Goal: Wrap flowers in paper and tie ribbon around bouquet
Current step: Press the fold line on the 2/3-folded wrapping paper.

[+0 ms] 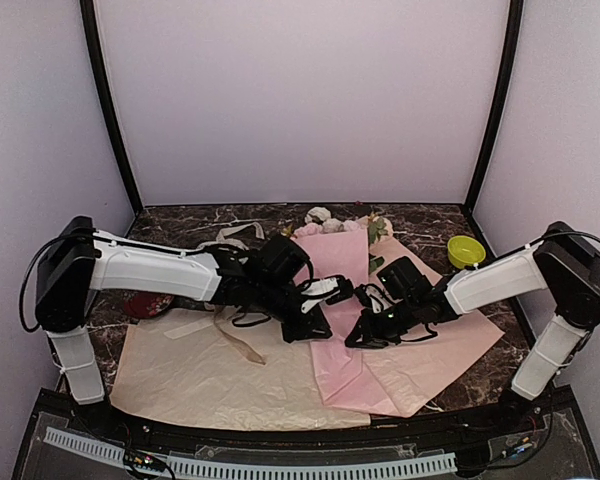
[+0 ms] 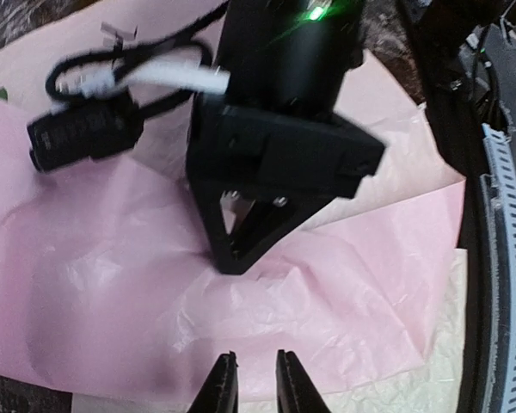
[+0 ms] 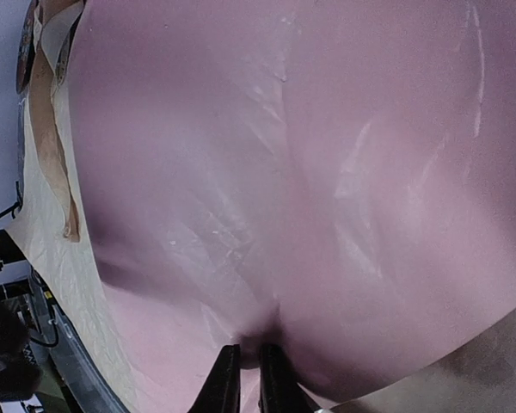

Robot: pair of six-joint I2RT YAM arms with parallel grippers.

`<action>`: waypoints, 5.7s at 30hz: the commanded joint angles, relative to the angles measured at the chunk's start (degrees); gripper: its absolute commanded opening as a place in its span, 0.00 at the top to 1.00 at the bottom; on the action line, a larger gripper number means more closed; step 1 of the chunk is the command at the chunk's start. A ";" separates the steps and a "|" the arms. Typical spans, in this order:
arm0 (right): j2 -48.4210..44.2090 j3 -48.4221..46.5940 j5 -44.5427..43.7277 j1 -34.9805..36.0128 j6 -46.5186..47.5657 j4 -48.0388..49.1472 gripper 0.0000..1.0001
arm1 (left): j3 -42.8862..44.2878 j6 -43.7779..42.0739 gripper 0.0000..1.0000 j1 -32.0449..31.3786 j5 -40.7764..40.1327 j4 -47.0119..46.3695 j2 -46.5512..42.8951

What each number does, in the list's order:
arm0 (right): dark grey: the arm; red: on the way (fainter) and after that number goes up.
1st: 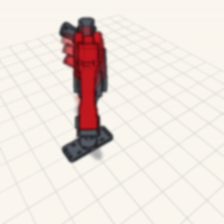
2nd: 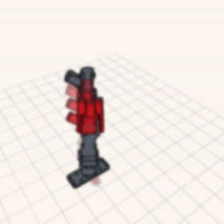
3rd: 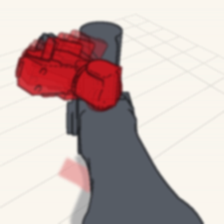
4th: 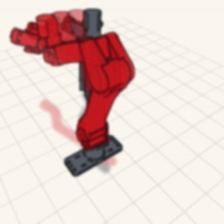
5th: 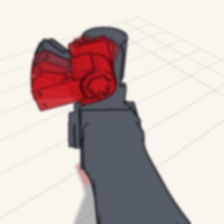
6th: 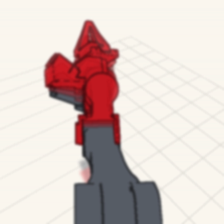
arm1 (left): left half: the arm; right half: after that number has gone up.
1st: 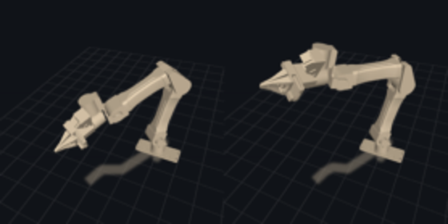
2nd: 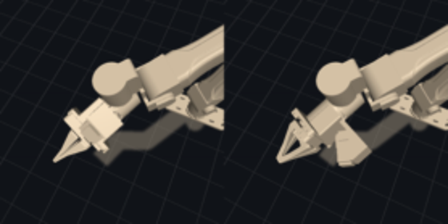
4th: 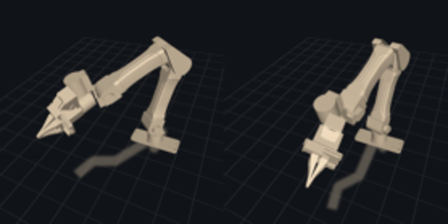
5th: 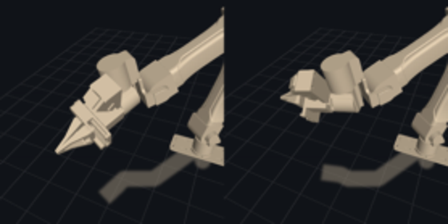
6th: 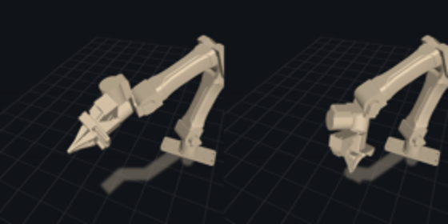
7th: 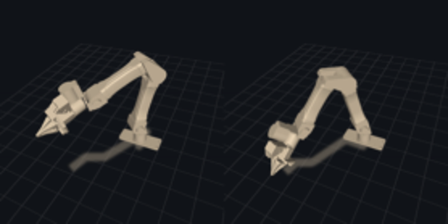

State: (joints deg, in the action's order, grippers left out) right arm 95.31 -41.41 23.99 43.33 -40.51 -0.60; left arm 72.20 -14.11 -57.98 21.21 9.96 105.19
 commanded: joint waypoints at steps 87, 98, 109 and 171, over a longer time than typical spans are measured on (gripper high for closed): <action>5.31 -19.15 -36.36 17.84 22.02 -33.68 0.84 | 17.36 40.95 1.00 28.34 11.24 -12.70 27.96; 4.53 -20.88 -43.29 27.68 31.52 -33.52 0.82 | 19.82 38.61 1.00 28.33 8.65 -9.43 27.57; 9.29 -20.59 -31.00 32.28 35.19 -31.25 0.82 | 22.26 35.86 1.00 28.32 6.11 -5.84 26.91; 12.31 -13.29 -27.96 32.88 31.75 -29.09 0.89 | -1.45 24.78 0.94 15.64 4.26 2.10 11.79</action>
State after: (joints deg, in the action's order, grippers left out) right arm 101.97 -58.59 -9.85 75.07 -8.64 -27.07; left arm 70.83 9.10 -46.41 27.73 10.41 115.87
